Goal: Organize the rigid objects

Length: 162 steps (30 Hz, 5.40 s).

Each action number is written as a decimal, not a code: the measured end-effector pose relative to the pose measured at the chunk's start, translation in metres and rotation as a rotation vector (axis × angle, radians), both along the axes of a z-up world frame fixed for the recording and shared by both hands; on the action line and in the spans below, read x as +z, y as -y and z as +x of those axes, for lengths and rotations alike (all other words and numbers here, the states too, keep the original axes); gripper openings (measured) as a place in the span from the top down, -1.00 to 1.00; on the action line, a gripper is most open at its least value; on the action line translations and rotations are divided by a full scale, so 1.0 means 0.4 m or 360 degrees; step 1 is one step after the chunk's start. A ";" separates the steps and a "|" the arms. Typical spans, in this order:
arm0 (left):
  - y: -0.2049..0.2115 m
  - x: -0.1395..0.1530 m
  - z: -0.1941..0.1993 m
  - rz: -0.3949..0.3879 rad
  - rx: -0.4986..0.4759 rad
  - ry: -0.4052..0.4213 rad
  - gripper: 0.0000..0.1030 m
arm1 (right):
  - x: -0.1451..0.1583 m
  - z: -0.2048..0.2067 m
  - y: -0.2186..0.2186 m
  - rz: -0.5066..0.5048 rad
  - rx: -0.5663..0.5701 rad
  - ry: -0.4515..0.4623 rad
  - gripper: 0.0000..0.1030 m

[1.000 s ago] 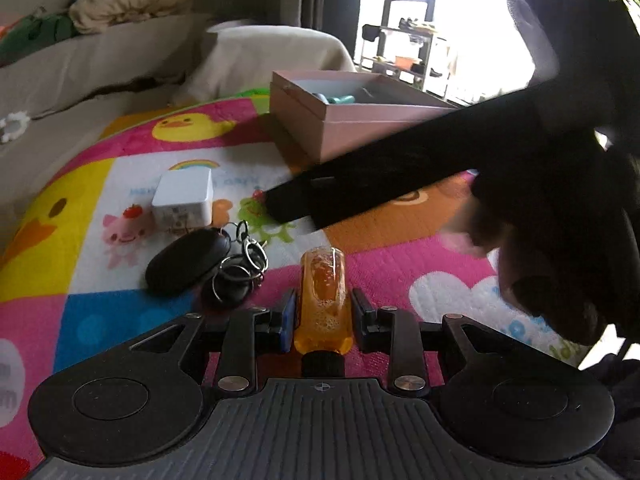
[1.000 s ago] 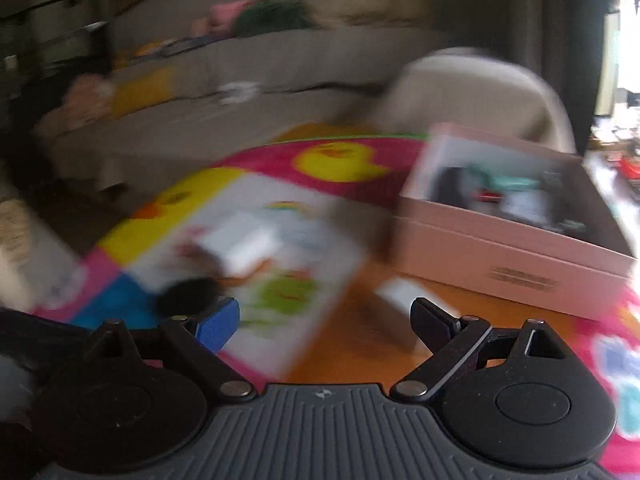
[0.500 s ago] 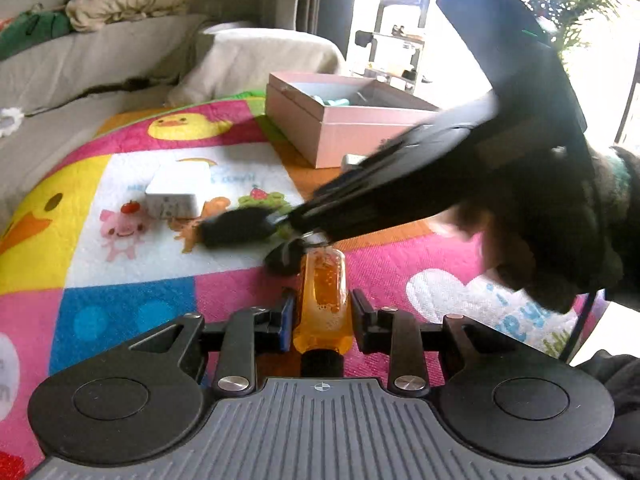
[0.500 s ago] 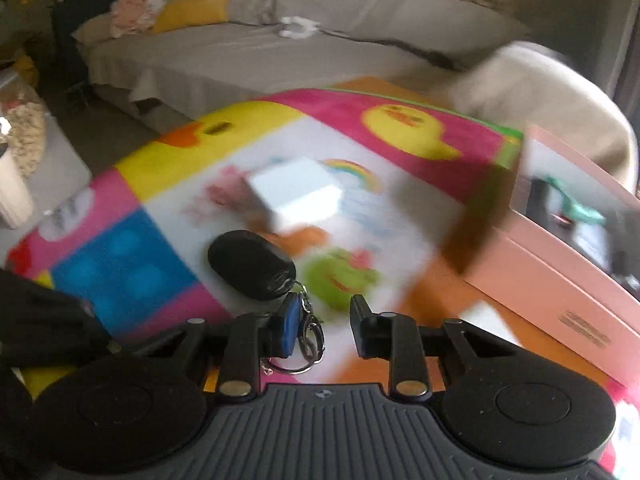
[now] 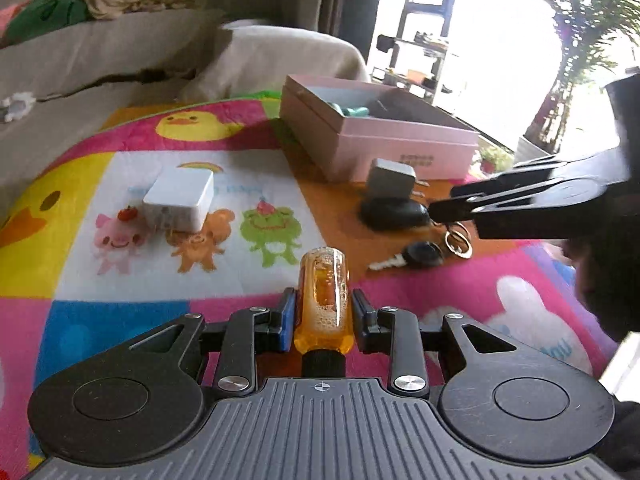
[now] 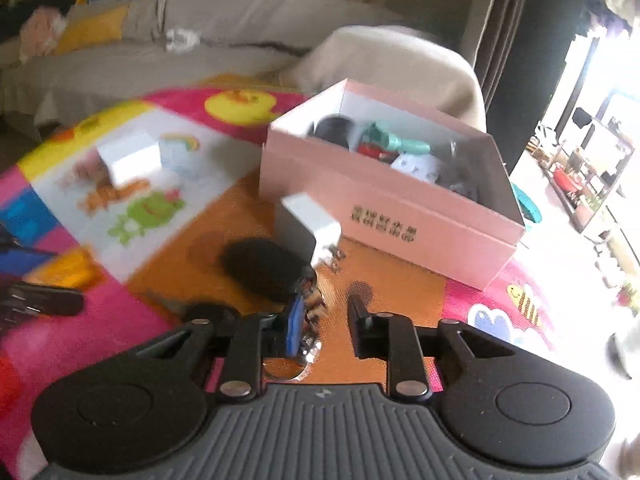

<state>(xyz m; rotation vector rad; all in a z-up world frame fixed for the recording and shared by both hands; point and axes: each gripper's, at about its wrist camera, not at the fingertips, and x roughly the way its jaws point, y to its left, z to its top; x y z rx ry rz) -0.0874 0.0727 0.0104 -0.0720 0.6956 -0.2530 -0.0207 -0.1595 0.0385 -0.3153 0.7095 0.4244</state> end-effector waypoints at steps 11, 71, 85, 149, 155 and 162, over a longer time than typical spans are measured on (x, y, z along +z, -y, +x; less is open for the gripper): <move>-0.124 0.005 -0.013 0.0101 0.0221 -0.0017 0.37 | 0.058 0.065 -0.210 0.0373 0.0313 -0.0158 -0.65; 0.012 -0.013 0.020 0.0139 0.0053 0.0071 0.33 | -0.063 -0.028 0.022 0.0281 -0.0225 -0.0164 -1.00; -0.022 -0.020 0.051 -0.0034 0.0079 0.0058 0.36 | -0.054 0.007 0.000 0.0264 -0.0089 -0.0090 -0.37; -0.067 -0.026 0.048 -0.0256 0.0113 0.0043 0.36 | -0.036 -0.042 -0.042 0.0112 0.0176 0.0038 -0.10; -0.046 -0.022 0.034 -0.0175 0.0117 0.0068 0.36 | -0.035 -0.071 -0.045 0.0125 0.0176 -0.0042 0.22; -0.001 -0.017 0.015 0.0041 0.0099 0.0103 0.37 | 0.095 -0.145 0.049 0.0230 0.0082 0.0083 0.22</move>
